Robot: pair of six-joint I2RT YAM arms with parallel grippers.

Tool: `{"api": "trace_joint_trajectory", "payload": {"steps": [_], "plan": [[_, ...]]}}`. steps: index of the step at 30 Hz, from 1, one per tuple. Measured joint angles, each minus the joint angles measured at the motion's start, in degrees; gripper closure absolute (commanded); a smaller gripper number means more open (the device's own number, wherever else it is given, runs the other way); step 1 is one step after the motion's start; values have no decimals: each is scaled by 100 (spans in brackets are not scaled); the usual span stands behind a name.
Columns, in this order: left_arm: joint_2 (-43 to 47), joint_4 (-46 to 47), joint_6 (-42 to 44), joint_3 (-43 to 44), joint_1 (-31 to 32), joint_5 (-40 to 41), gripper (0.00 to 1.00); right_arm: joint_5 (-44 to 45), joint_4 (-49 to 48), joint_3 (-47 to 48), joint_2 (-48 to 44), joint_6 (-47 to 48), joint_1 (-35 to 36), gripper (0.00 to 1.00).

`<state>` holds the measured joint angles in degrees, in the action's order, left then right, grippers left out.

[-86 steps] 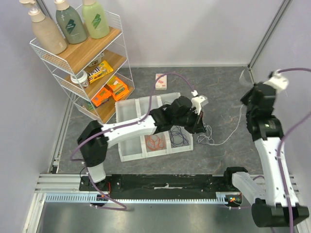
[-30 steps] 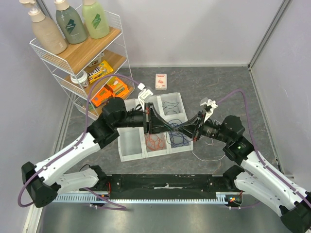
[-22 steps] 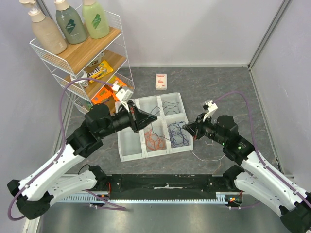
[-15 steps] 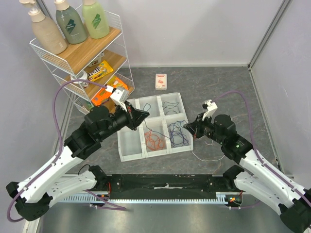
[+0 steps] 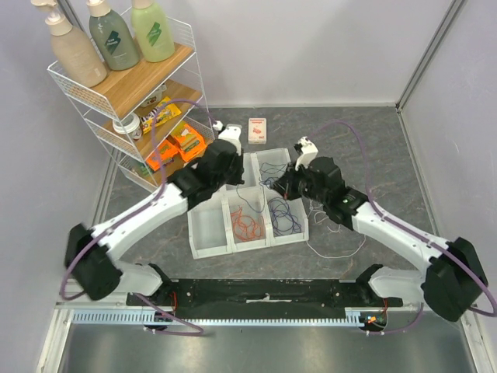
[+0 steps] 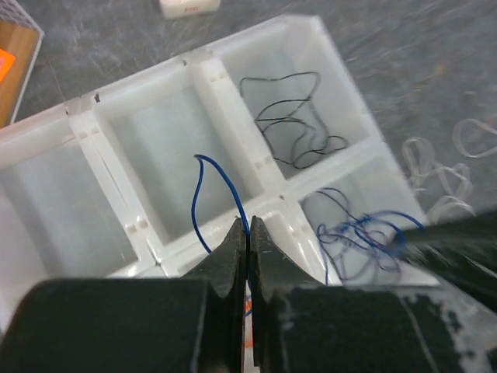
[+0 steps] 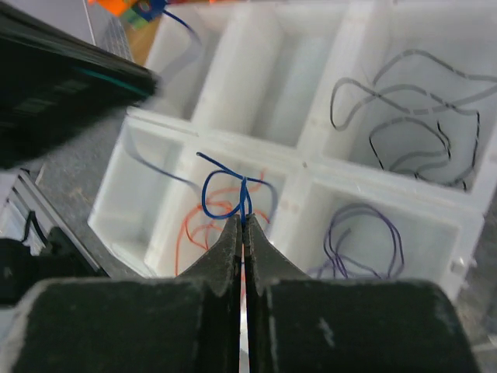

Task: Untangle the cables

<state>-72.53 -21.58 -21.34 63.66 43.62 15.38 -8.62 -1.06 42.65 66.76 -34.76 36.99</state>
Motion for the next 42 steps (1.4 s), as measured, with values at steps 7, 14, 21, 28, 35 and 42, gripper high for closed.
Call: {"api": "trace_joint_trajectory", "payload": {"steps": [7, 14, 21, 28, 35, 42], "plan": [[-2009, -42, -26, 717, -546, -94, 69, 245, -221, 868, 831, -68, 42, 100], [-2387, -116, -221, 953, -778, -87, 8, 422, -236, 1561, 1532, -28, 42, 100], [-981, -389, -494, 39, -776, -264, 9, 470, -258, 2155, 1978, -39, 42, 100], [2111, -575, -535, -848, -765, -664, 4, 378, -581, 2673, 2830, -181, 74, 100], [3268, -527, -535, -866, -765, -973, 1, 431, -481, 3421, 3928, -103, 280, 100], [2319, -236, -538, -105, -765, -1663, 2, 706, 72, 4439, 4656, 280, 420, 100]]}}
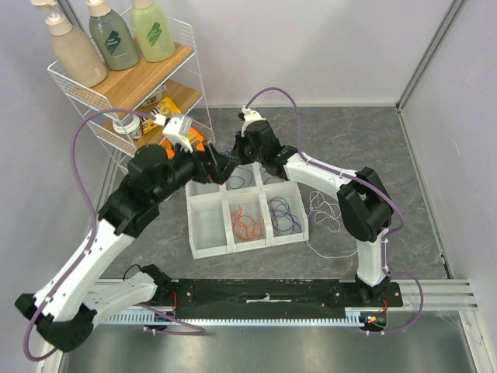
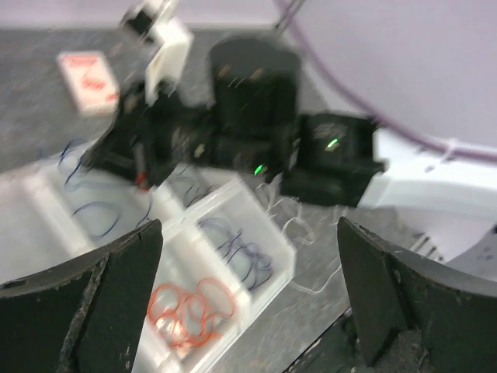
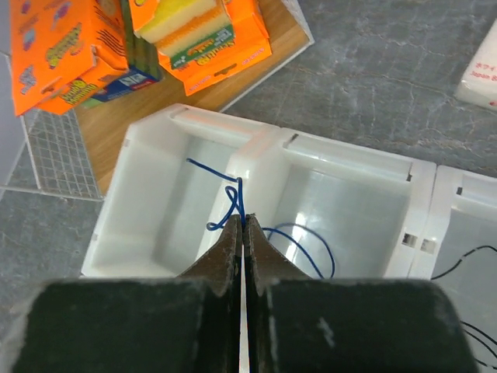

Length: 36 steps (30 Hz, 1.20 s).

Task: Untangle the cables

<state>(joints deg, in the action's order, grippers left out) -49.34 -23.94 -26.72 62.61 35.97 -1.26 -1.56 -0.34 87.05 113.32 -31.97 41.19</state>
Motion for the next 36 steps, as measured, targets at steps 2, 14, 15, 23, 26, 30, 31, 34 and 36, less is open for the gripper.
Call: {"api": "trace_joint_trajectory", "payload": {"steps": [2, 14, 15, 23, 26, 30, 31, 34, 36], "plan": [[-479, 234, 0, 461, 4, -273, 2, 48, 87, -20, -11, 28, 20, 100], [-1443, 911, 184, 1062, 4, -1128, 4, 710, 1349, -940, -614, 332, 435, 49], [-1427, 907, 247, 975, 4, -1108, 3, 739, 1473, -935, -678, 372, 435, 40], [-634, 796, 758, 518, 4, -188, 3, 1036, 1971, -1565, -2094, 444, 249, 30], [-269, 918, 780, 400, 4, 140, 3, 1342, 2251, -2299, -3069, 210, -136, 29], [-168, 1034, 776, 337, 4, 157, 4, 1735, 2662, -3316, -4172, -203, -1016, 23], [-201, 1067, 776, 334, 4, 120, 5, 1816, 2806, -3635, -4516, -332, -1366, 20], [-372, 1080, 776, 334, 4, 59, 5, 1941, 3139, -4325, -5219, -645, -2437, 18], [-527, 1071, 776, 326, 4, 22, 5, 1880, 3257, -4603, -5375, -787, -3023, 17]]}}
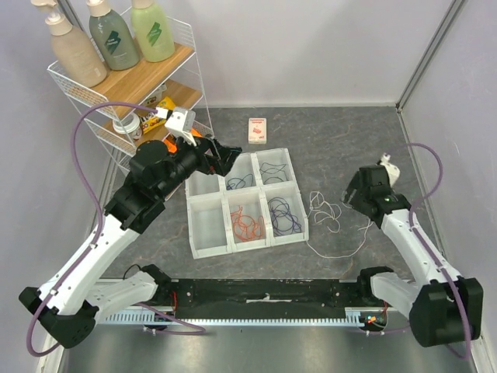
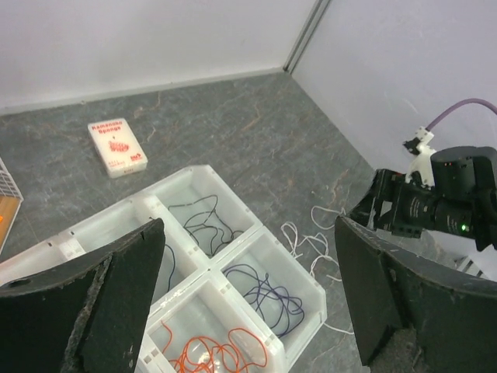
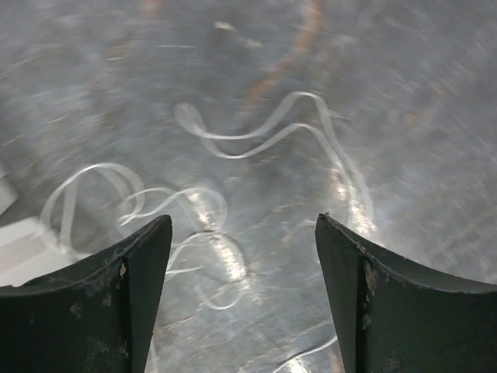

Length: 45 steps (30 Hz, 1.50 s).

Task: Untangle the cables

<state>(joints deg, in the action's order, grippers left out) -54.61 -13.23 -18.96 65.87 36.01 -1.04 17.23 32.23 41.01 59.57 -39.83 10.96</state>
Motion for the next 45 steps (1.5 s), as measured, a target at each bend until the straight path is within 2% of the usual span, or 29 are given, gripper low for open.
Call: {"api": "trace_joint_trajectory", "payload": {"steps": [5, 8, 11, 14, 16, 18, 19, 23, 26, 33, 38, 41, 44, 45], "plan": [[-155, -37, 0, -81, 0, -59, 6, -66, 238, -208, 444, -378, -1311, 19], [-155, -13, -2, -81, 0, -96, 6, -63, 345, -208, 850, -457, -1812, 20], [-160, -7, -7, -81, 0, -208, 5, -74, 352, -214, 1108, -369, -2009, 35], [-177, 9, -15, -81, 0, -319, 5, -278, 170, -271, 1217, -208, -2068, 61], [-208, 9, -24, -81, 0, -389, 5, -577, -76, -424, 1252, -59, -2087, 72], [-251, 9, -26, -81, 0, -411, 5, -839, -210, -533, 1294, 76, -2085, 94], [-275, 7, -26, -81, 0, -413, 5, -979, -269, -560, 1320, 133, -2087, 100], [-380, 7, -31, -81, 0, -505, 5, -1394, -417, -551, 1235, 404, -2048, 100], [-476, 13, -74, -81, 0, -695, 6, -1705, -350, -476, 787, 564, -1899, 100], [-887, 319, -227, -87, 0, -1663, 26, -2570, 4, 693, -702, 960, -1755, 100], [-1231, 695, -319, -247, 22, -2341, 32, -3296, 109, 1563, -1248, 1115, -1755, 100], [-1366, 933, -374, -374, 87, -2623, 29, -3683, 262, 2011, -1432, 1154, -1755, 100], [-1412, 1353, -533, -588, 166, -2894, 10, -3906, 380, 2669, -1445, 1150, -1755, 100], [-1425, 1567, -627, -684, 205, -2968, 7, -3985, 415, 3036, -1414, 1132, -1755, 100]]}}
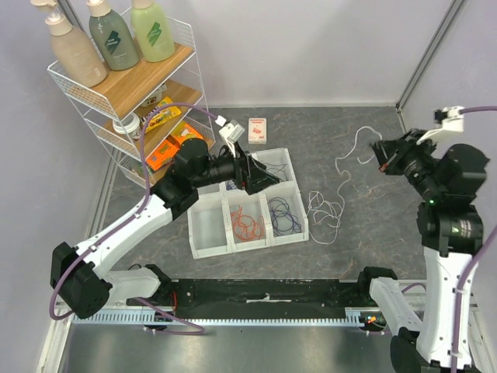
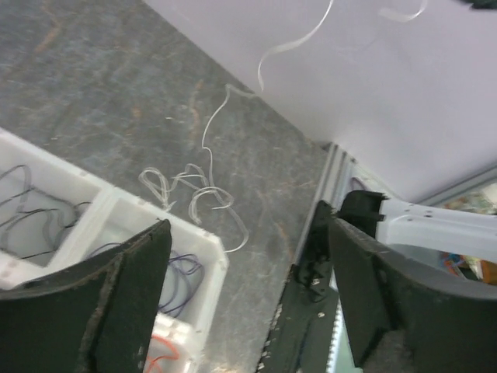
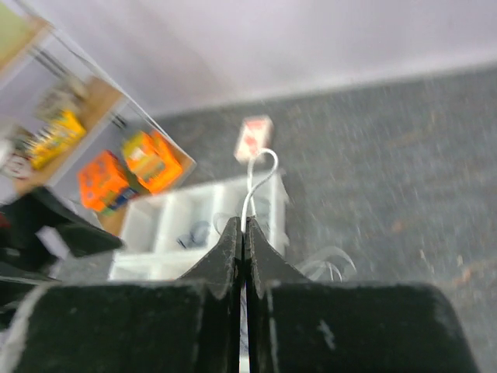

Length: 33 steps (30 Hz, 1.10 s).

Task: Untangle the cables

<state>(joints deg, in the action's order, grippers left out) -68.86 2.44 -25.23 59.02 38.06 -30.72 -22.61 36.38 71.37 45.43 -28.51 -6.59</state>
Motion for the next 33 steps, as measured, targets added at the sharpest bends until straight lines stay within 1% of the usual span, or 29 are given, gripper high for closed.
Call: {"api": "trace_joint_trajectory", "payload": {"steps": [3, 5, 9, 10, 12, 15, 19, 21, 22, 24, 27, 28, 29, 30, 31, 32, 33], "plan": [[-68, 501, -203, -181, 205, -28, 4, -140, 22, 986, 101, -68, 0, 100], [-181, 815, -278, -243, 492, 90, 4, -197, 4, 1676, 203, -138, 0, 100], [-533, 1447, -186, -273, 1355, 811, 10, -321, -22, 2767, 345, -264, 0, 100], [-667, 1631, -111, -273, 1582, 1047, 10, -348, -26, 3034, 402, -306, 0, 100], [-1014, 1934, -2, -219, 1910, 1384, 6, -372, -35, 3357, 501, -378, 0, 100], [-1707, 2197, 28, 83, 2072, 1530, 1, -431, -28, 3652, 664, -505, 0, 100], [-2697, 2557, 0, 798, 2111, 1517, 1, -461, 15, 3969, 953, -704, 0, 100], [-3025, 2732, -52, 1093, 2168, 1491, 4, -474, 24, 4111, 1078, -796, 0, 100], [-3154, 2780, -83, 1241, 2192, 1453, 8, -479, 26, 4162, 1119, -824, 0, 100], [-3475, 2887, -162, 1670, 2253, 1366, 12, -487, 24, 4245, 1174, -907, 0, 100], [-3722, 2951, -260, 2044, 2293, 1270, 18, -518, 15, 4295, 1180, -990, 0, 100], [-3766, 2953, -291, 2129, 2293, 1228, 22, -529, 7, 4306, 1180, -1010, 0, 100], [-3803, 2968, -326, 2199, 2293, 1174, 34, -551, -13, 4310, 1176, -1036, 0, 100], [-3836, 2994, -363, 2262, 2293, 1102, 58, -560, -31, 4308, 1172, -1054, 0, 100], [-3882, 3010, -413, 2352, 2293, 1047, 78, -570, -63, 4291, 1165, -1073, 0, 100], [-3932, 3029, -468, 2461, 2291, 960, 88, -581, -98, 4253, 1152, -1080, 0, 100], [-3976, 3025, -501, 2562, 2286, 898, 92, -584, -133, 4190, 1126, -1082, 0, 100]]}}
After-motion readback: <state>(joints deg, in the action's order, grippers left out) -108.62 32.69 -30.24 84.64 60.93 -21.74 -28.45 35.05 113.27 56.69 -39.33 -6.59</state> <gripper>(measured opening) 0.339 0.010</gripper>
